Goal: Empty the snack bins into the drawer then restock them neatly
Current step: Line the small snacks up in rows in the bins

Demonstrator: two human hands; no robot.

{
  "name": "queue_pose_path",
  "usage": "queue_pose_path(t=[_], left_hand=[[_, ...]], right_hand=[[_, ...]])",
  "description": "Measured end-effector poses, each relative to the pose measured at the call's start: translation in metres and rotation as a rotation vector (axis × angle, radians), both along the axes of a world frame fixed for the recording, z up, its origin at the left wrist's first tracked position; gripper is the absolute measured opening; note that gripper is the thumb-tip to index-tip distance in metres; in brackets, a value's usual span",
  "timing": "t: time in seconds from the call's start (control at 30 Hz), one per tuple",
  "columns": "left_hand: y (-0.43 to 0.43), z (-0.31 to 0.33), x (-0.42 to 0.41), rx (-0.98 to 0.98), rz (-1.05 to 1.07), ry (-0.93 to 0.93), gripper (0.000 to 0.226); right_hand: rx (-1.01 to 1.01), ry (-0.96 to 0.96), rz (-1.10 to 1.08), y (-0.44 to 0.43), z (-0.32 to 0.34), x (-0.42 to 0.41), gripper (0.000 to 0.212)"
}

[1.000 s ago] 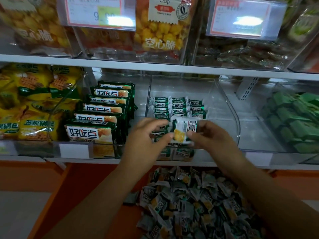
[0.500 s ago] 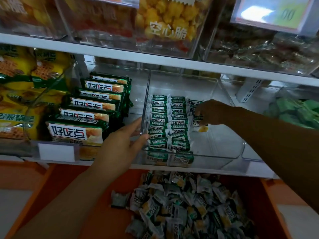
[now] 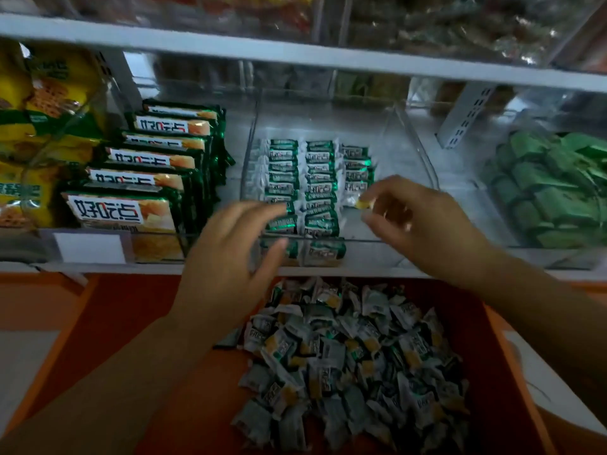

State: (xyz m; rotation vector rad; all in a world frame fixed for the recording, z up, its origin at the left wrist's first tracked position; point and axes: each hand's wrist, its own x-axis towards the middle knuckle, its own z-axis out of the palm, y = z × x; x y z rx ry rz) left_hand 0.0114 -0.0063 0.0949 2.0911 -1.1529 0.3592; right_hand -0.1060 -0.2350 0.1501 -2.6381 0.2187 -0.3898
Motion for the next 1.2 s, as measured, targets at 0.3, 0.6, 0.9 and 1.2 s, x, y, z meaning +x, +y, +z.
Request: queue_pose_path(t=[0.3,0.6,0.9,1.2], left_hand=[[-0.03,-0.146,-0.068,0.85,-0.288,0.696,0.049],[-0.064,-0.239,-0.081,1.049,-0.326,0.746,0.07],[-0.058,-0.271,-0.076,1.01,-0.204,0.709,0.062],[-0.035,-0.253,-0.051,0.787,0.018,1.129,0.035]], right_hand=[[0.297,0.819,-0.199,-0.041,-0.209,-0.096,0.043],[0.458,0.769,-0.304,-0.041,-0.311,-0.077,0.062],[0.176,0.87,-0.317,-0.025,-0.342,-0.073,0.079],[0.325,0.822,-0.304,-0.011,-0.336,-0.076,0.077]])
